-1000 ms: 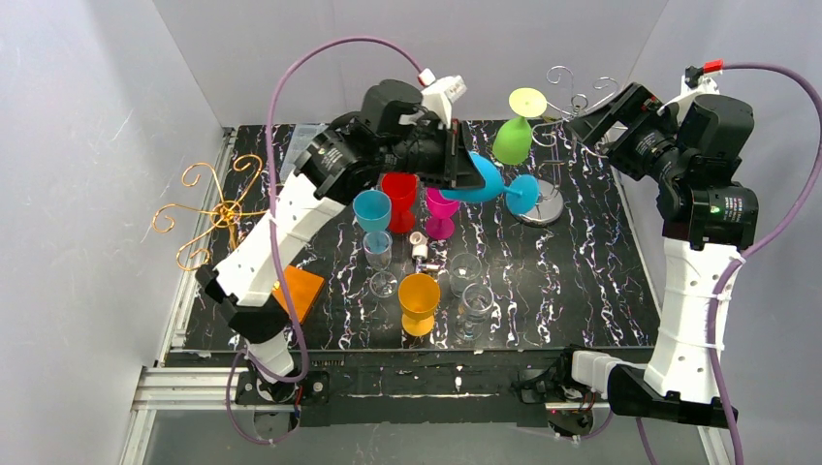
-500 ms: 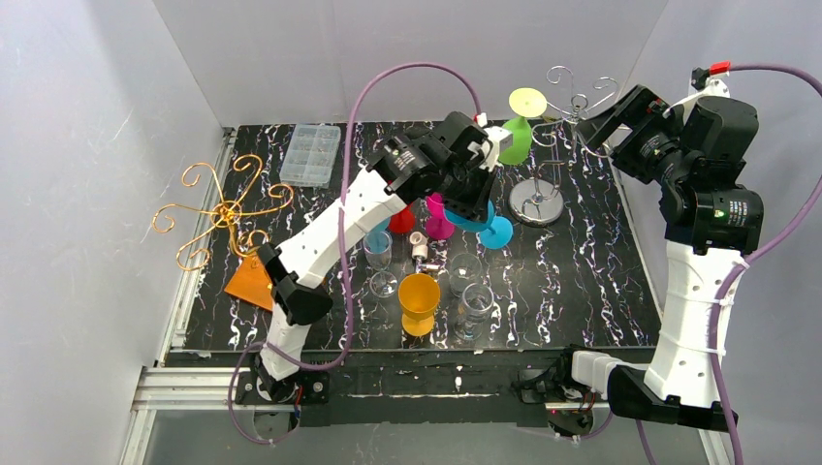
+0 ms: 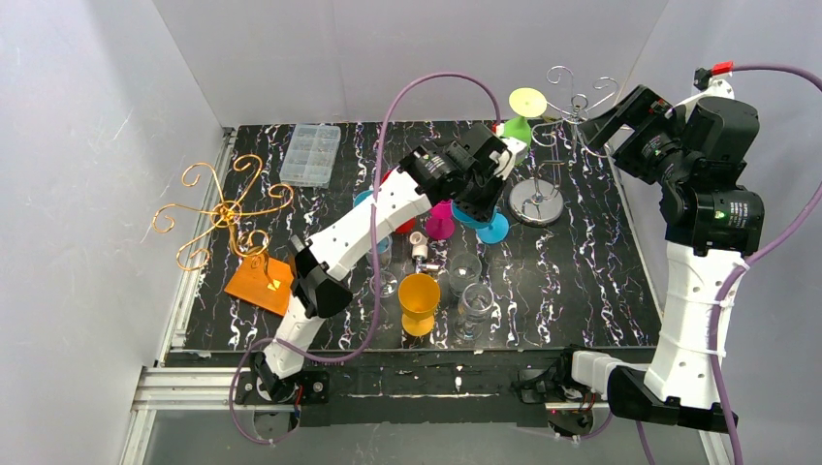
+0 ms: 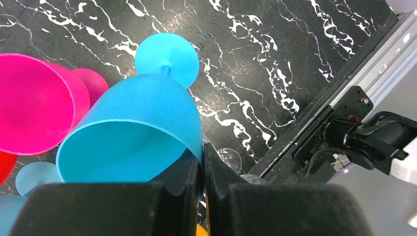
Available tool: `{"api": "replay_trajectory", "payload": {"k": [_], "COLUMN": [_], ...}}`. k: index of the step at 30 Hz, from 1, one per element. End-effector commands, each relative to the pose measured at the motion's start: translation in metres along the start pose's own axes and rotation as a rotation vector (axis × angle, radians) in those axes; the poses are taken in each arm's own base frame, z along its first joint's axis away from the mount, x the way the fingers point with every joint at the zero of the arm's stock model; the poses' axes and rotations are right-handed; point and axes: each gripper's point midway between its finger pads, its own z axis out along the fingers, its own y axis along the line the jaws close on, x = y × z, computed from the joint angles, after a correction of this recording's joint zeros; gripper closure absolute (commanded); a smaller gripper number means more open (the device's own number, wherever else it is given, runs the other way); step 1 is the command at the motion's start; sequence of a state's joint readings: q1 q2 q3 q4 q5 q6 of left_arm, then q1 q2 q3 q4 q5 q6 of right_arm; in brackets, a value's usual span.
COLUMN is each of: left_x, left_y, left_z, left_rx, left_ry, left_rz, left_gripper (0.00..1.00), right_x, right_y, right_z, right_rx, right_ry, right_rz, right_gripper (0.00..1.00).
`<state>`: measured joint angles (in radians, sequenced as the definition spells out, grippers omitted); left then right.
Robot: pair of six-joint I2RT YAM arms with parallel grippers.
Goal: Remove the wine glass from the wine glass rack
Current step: Place the wine glass at the center of the board.
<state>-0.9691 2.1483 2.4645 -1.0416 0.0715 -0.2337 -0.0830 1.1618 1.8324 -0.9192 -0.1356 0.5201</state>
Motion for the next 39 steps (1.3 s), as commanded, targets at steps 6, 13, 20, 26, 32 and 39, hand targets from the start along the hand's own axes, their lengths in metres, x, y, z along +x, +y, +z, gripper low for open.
{"api": "replay_trajectory", "payload": {"k": [6, 13, 20, 26, 32, 39], "left_x": [-0.004, 0.004, 0.011, 0.015, 0.02, 0.024], "left_y": [0.006, 0.013, 0.02, 0.025, 0.027, 0.03], "left_z": [0.018, 0.038, 0.053, 0.061, 0.068, 0.076], "left_rx": [-0.027, -0.047, -0.06, -0.053, -0.046, -0.045], "left_ry": [-0.016, 0.015, 0.042, 0.062, 0.085, 0.102], "left_rz": [0.055, 0.068, 0.074, 0.057, 0.052, 0.034], "left_gripper": [1.0, 1.0, 1.0, 1.0, 1.0, 1.0], "right_x": [-0.011, -0.009, -0.009, -0.008, -0.007, -0.006], "right_y": [0.006, 0.005, 0.004, 0.002, 0.0, 0.0], "right_z": [-0.013, -0.011, -0.009, -0.008, -0.006, -0.005], "right_rx": [-0.018, -0.017, -0.011, -0.003, 0.0, -0.002], "right_ry": [-0.06, -0.053, -0.051, -0.052, -0.046, -0.045], "right_rz": [-0.023, -0.024, -0.024, -0.029, -0.027, -0.026], "right_gripper": [0.02, 0.02, 0.02, 0.02, 0.02, 0.02]}}
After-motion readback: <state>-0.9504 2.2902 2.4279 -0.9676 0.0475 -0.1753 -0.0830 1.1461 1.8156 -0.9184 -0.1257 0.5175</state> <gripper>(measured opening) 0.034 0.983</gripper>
